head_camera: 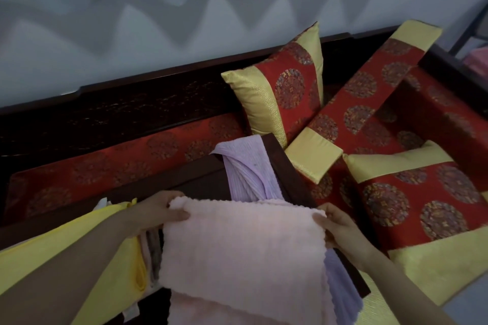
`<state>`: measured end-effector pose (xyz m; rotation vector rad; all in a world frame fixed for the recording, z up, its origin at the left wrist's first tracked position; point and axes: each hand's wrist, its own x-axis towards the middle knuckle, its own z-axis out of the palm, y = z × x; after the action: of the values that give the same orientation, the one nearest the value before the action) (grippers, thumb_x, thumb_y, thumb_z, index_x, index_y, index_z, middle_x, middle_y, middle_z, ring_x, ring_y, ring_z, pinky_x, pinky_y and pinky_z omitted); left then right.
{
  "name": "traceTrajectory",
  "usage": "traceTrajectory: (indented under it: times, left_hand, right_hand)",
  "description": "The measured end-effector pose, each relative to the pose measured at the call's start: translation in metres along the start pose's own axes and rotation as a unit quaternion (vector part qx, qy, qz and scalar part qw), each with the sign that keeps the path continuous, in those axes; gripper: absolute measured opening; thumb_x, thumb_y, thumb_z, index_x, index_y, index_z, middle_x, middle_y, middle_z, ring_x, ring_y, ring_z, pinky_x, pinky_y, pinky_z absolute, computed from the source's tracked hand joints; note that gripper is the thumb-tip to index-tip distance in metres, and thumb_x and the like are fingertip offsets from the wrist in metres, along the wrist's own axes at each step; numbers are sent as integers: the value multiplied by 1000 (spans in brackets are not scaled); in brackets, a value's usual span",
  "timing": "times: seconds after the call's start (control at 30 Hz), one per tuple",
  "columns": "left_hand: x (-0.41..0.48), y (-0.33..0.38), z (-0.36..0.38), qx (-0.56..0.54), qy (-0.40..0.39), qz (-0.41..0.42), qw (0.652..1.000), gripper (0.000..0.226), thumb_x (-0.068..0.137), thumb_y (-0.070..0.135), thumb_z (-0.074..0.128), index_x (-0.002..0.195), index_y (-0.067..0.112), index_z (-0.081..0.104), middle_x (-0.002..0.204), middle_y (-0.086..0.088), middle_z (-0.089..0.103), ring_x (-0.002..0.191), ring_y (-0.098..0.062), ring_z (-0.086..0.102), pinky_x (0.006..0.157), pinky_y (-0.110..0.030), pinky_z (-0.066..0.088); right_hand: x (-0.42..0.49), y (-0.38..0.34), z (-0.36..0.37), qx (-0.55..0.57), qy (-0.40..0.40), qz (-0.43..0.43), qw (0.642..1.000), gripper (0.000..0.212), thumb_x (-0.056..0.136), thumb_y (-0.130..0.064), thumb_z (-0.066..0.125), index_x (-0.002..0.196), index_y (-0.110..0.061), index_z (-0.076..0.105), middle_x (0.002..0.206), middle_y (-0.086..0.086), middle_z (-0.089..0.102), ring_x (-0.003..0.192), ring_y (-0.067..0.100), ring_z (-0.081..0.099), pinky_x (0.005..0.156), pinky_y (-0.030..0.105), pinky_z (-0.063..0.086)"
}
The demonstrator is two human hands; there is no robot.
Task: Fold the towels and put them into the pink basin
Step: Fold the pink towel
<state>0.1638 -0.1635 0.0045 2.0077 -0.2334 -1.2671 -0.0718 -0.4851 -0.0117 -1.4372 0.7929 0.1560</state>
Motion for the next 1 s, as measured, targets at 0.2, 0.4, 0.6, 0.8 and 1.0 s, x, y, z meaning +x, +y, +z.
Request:
traceTrajectory:
  times: [0.2, 0.4, 0.6, 0.8, 1.0]
  left_hand:
    - [34, -10, 17, 286, 94, 50, 952, 27, 55, 42, 61, 69, 21, 55, 88, -5, 54, 91, -26, 59, 68, -27, 39]
    - [49, -3, 26, 302, 109, 96, 942, 53, 65, 15, 73, 113, 11, 48, 101, -5, 47, 94, -20, 50, 71, -25, 38]
    - [43, 6, 25, 336, 31, 58, 940, 25, 64, 36, 74, 76, 19, 59, 82, 0, 58, 77, -14, 56, 72, -31, 48]
    - [-23, 63, 5, 120, 16, 143, 982, 14, 90, 25, 61, 84, 13, 67, 74, 2, 60, 57, 6, 56, 56, -11, 43]
    - [-105, 121, -52, 93, 130, 210, 964, 23, 71, 23, 77, 91, 31, 70, 92, 12, 68, 84, 0, 61, 75, -14, 46]
  right_hand:
    - [40, 28, -4, -242, 159, -85, 953, 11, 84, -9, 69, 76, -6, 62, 69, 3, 63, 62, 12, 55, 58, 14, 42]
    - [61, 25, 4, -341, 124, -142, 921, 33, 72, -10, 77, 93, -23, 56, 74, -2, 55, 66, 13, 53, 61, 16, 39]
    - [62, 14, -2, -434, 47, -214, 874, 15, 82, -24, 66, 74, -22, 54, 82, -1, 53, 81, 15, 51, 67, 24, 36]
    - [13, -62, -6, -236, 62, -305, 920, 15, 91, -8, 60, 78, -4, 54, 67, -15, 57, 65, 2, 53, 64, 18, 42]
    - [-32, -177, -18, -117, 115, -399, 902, 15, 92, -4, 57, 81, 2, 49, 65, 25, 43, 57, 15, 43, 55, 22, 39]
